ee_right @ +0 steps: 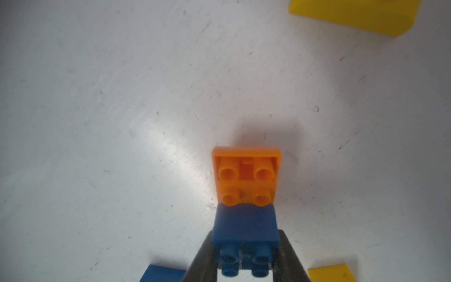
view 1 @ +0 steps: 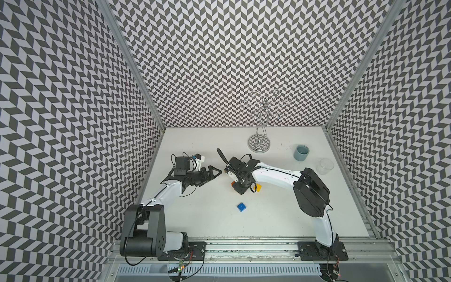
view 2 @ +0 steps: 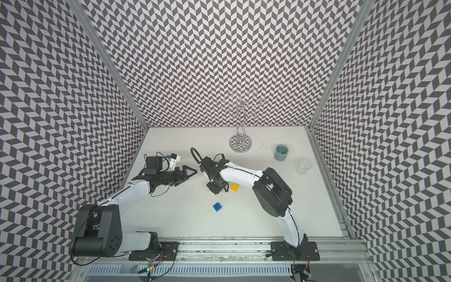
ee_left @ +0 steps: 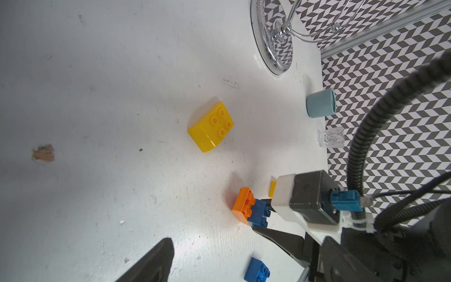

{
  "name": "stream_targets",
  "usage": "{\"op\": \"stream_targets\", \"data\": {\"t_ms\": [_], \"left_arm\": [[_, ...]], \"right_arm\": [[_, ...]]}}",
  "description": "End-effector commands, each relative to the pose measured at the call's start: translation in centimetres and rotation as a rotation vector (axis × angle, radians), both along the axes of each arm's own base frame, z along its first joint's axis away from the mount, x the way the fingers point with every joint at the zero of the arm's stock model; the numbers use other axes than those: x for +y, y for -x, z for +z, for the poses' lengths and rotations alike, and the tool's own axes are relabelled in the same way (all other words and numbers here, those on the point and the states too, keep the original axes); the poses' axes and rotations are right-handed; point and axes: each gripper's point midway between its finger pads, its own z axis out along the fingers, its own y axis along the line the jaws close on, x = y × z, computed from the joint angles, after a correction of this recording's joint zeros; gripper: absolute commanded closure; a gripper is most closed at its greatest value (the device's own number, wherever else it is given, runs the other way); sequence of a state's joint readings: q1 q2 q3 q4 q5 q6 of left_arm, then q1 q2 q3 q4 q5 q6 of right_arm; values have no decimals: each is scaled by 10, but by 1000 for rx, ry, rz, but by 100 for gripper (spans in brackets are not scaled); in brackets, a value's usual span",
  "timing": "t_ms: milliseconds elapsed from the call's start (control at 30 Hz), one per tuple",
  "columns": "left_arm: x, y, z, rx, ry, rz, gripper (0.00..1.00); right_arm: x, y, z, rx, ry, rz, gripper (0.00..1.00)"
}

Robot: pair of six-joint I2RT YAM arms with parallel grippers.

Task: Assemble the letter s with lego
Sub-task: Assemble the lego brick with the lego brick, then pick up the lego brick from the center of the board.

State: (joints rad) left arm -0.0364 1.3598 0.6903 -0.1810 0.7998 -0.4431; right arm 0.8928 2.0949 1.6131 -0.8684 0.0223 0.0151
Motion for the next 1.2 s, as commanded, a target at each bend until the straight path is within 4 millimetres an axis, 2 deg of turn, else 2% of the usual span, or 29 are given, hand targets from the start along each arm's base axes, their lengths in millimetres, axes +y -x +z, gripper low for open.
{"op": "stream_targets", "data": {"t_ms": [0,167,300,467,567,667,767,833,1000,1167], "left_arm": [[0,-4,3,-13,16,-7,4],[-1,-6,5,-14,19,-9,4],[-1,-5,2,-6,20,-9,4],[-1,-6,0,0,17,-9,5],[-5,-5,-3,0,-2,-25,7],[-16,-5,-5,2,-24,-60,9],[-29,-6,-7,3,-34,-87,9],[-37,-9,-9,7,-22,-96,9],[-55,-20,-11,19,11,-119,9],[-57,-20,-17,35,6,-132,9]], "right_arm": [[-24,9,-29,55,135,3,70],[-20,6,-17,38,112,-11,52],[-11,-1,-2,13,71,-22,42],[0,-11,33,-10,-37,-54,34],[-11,-15,59,3,-140,-114,34],[-42,-19,76,23,-224,-204,36],[-73,-12,66,59,-242,-247,38],[-83,-3,53,92,-227,-235,39],[-84,9,28,122,-237,-199,39],[-82,7,18,105,-219,-171,38]]}}
